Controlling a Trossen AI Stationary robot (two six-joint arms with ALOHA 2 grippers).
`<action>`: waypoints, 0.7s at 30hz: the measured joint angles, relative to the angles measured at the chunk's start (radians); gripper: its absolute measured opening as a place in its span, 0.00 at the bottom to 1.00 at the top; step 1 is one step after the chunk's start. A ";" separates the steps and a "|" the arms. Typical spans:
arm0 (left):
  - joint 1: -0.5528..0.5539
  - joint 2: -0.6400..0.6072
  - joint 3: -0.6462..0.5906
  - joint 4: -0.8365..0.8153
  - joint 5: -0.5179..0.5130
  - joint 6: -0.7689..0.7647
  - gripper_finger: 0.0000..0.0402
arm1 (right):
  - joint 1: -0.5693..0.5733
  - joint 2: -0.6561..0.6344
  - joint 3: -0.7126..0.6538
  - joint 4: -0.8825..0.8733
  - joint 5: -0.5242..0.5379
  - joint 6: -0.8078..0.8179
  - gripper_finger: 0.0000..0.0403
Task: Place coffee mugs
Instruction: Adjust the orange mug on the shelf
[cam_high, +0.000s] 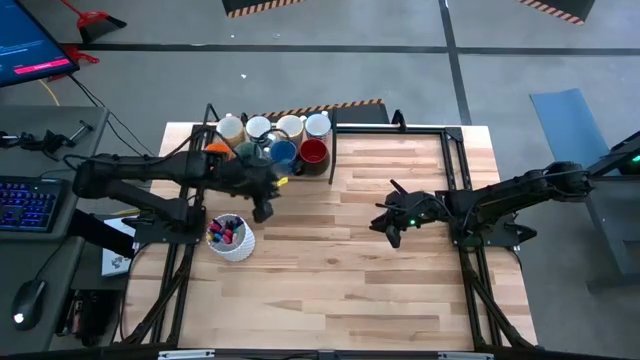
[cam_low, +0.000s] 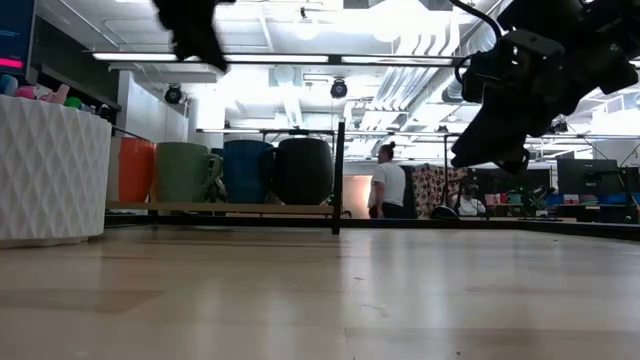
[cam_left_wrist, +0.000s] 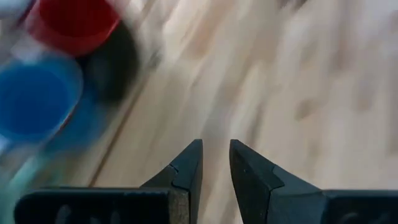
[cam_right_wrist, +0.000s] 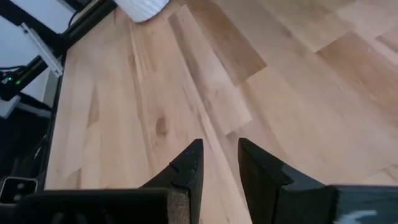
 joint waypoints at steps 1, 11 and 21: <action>-0.001 0.000 0.000 -0.062 -0.030 -0.023 0.17 | 0.000 0.000 0.000 -0.002 -0.006 0.000 0.20; 0.058 0.000 0.000 -0.510 -0.161 -0.322 0.17 | 0.000 0.000 0.000 -0.003 -0.010 0.000 0.20; 0.121 0.005 0.000 -0.781 -0.195 -0.553 0.17 | 0.000 0.000 0.000 -0.003 -0.010 0.000 0.20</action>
